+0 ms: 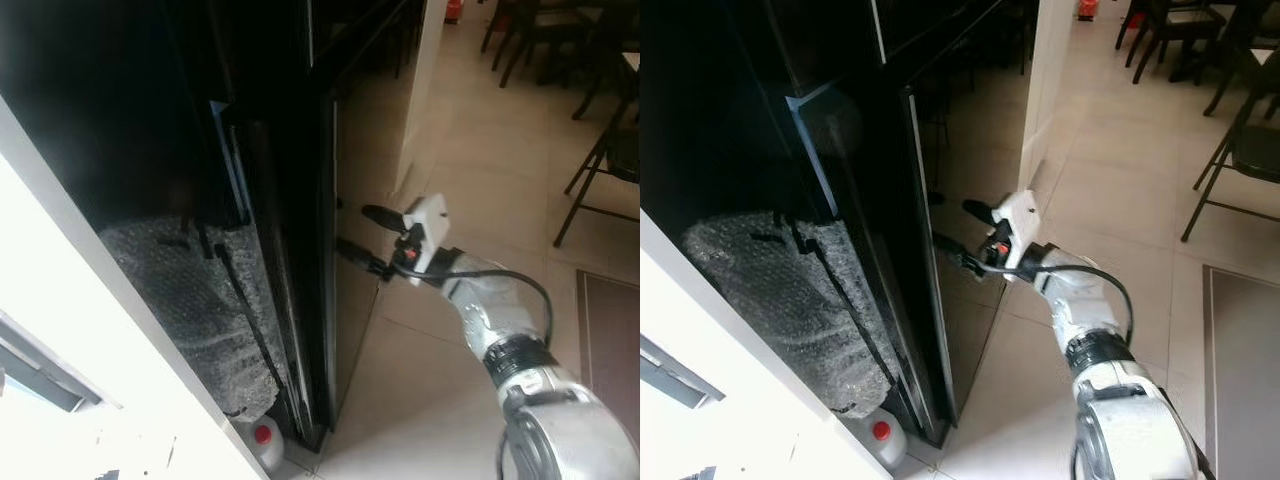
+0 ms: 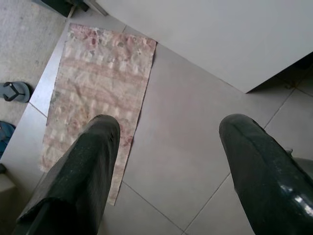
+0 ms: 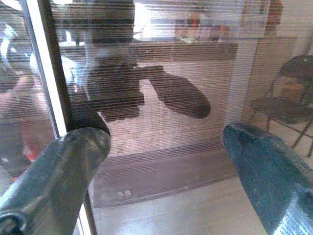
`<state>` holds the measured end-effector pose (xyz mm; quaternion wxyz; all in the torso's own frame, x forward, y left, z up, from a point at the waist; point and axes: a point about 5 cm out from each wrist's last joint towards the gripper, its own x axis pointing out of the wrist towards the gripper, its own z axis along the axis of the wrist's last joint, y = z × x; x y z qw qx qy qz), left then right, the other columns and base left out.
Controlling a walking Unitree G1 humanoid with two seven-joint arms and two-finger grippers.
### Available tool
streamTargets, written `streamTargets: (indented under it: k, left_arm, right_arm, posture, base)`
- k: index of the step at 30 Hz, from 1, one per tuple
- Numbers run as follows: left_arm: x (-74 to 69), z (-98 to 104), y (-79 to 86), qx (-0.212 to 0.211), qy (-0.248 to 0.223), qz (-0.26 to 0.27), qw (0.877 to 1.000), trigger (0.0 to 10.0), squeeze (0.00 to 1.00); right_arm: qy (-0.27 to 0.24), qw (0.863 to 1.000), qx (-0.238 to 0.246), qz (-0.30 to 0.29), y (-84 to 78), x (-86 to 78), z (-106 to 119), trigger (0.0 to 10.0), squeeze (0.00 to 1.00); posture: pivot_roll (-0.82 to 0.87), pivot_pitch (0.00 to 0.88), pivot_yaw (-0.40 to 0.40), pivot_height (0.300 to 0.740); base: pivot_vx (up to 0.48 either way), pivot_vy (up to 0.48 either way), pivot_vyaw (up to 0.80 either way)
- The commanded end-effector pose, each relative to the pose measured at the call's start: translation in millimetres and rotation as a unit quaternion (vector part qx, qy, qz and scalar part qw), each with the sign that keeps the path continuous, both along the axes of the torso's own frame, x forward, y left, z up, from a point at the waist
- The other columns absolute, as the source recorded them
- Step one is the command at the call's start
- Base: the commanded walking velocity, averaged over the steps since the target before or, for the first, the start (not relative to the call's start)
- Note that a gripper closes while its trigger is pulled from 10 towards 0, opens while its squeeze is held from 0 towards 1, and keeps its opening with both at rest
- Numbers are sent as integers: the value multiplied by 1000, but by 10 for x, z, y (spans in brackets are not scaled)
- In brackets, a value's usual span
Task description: Restocking fridge
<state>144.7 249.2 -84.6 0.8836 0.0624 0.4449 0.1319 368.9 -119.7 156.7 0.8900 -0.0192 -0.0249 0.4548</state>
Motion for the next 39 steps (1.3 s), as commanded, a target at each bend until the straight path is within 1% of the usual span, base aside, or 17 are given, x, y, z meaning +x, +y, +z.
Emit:
streamTargets:
  k: [1, 3, 5, 7, 11, 12, 14, 20, 25, 28, 31, 32, 33, 34, 35, 36, 39]
  left_arm:
    - [-16, -2, 21, 6, 5, 4, 1000, 10000, 0]
    - [-6, 2, 18, 6, 3, 5, 1000, 10000, 0]
    - [-1, 3, 16, 6, 1, 7, 1000, 10000, 0]
    - [0, 4, 15, 6, 0, 7, 1000, 10000, 0]
    - [2, 7, 22, 7, -1, 9, 1000, 10000, 0]
    - [2, 9, 28, 9, -1, 9, 1000, 10000, 0]
    - [-1, 9, 33, 9, 0, 10, 1000, 10000, 0]
    - [-9, 6, 35, 9, 2, 9, 1000, 10000, 0]
    - [-17, 3, 35, 9, 3, 9, 1000, 10000, 0]
    - [-23, -1, 30, 9, 4, 8, 1000, 10000, 0]
    - [-27, -4, 23, 8, 3, 8, 1000, 10000, 0]
    - [-27, -4, 23, 8, 3, 8, 1000, 10000, 0]
    - [-33, -7, 18, 7, 4, 8, 1000, 10000, 0]
    - [-33, -7, 18, 7, 4, 8, 1000, 10000, 0]
    - [-36, -9, 15, 7, 4, 8, 1000, 10000, 0]
    - [-46, -15, 4, 6, 5, 8, 1000, 10000, 0]
    - [-57, -23, -8, 5, 6, 8, 1000, 10000, 0]
  right_arm:
    - [-44, 999, -4, -9, 148, 87, 222, 10000, 0]
    - [-33, 999, -18, -39, 190, 152, 242, 10000, 0]
    - [-27, 998, -11, -53, 239, 191, 286, 10000, 0]
    - [-28, 998, -12, -54, 298, 207, 319, 10000, 0]
    - [-32, 999, -16, -38, 460, 212, 362, 10000, 0]
    - [-33, 999, -21, -30, 546, 211, 379, 10000, 0]
    - [-34, 999, -25, -26, 609, 211, 395, 10000, 0]
    - [-32, 999, -24, -29, 701, 225, 442, 10000, 0]
    - [-29, 999, -26, -25, 744, 214, 423, 10000, 0]
    - [-28, 999, -25, -36, 696, 218, 394, 10000, 0]
    - [-23, 997, -9, -70, 527, 238, 345, 10000, 0]
    - [-23, 997, -9, -70, 527, 238, 345, 10000, 0]
    - [-22, 995, 1, -93, 410, 245, 307, 10000, 0]
    - [-22, 995, 1, -93, 410, 245, 307, 10000, 0]
    - [-23, 994, 4, -103, 360, 246, 289, 10000, 0]
    - [-27, 986, 22, -162, 86, 243, 215, 10000, 0]
    - [-33, 974, 38, -221, -189, 219, 147, 10000, 0]
  posture:
    - [-56, 0, 56, 740]
    - [-52, 0, 56, 740]
    - [-49, 0, 56, 740]
    - [-49, 0, 56, 740]
    - [-37, 0, 54, 740]
    - [-35, 0, 54, 740]
    - [-33, 0, 55, 740]
    - [-29, 0, 55, 740]
    - [-28, 0, 54, 740]
    - [-26, 0, 56, 740]
    - [-28, 0, 52, 740]
    - [-28, 0, 52, 740]
    - [-33, 0, 51, 740]
    - [-33, 0, 51, 740]
    - [-33, 0, 51, 740]
    - [-40, 13, 46, 740]
    - [-49, 20, 40, 740]
  base:
    - [0, 0, 0]
    - [0, 0, 0]
    - [0, 0, 0]
    - [0, 0, 0]
    - [0, 0, 0]
    - [0, 0, 0]
    - [0, 0, 0]
    - [0, 0, 0]
    - [0, 0, 0]
    - [0, 0, 0]
    - [0, 0, 0]
    - [0, 0, 0]
    - [0, 0, 0]
    - [0, 0, 0]
    - [0, 0, 0]
    - [0, 0, 0]
    - [0, 0, 0]
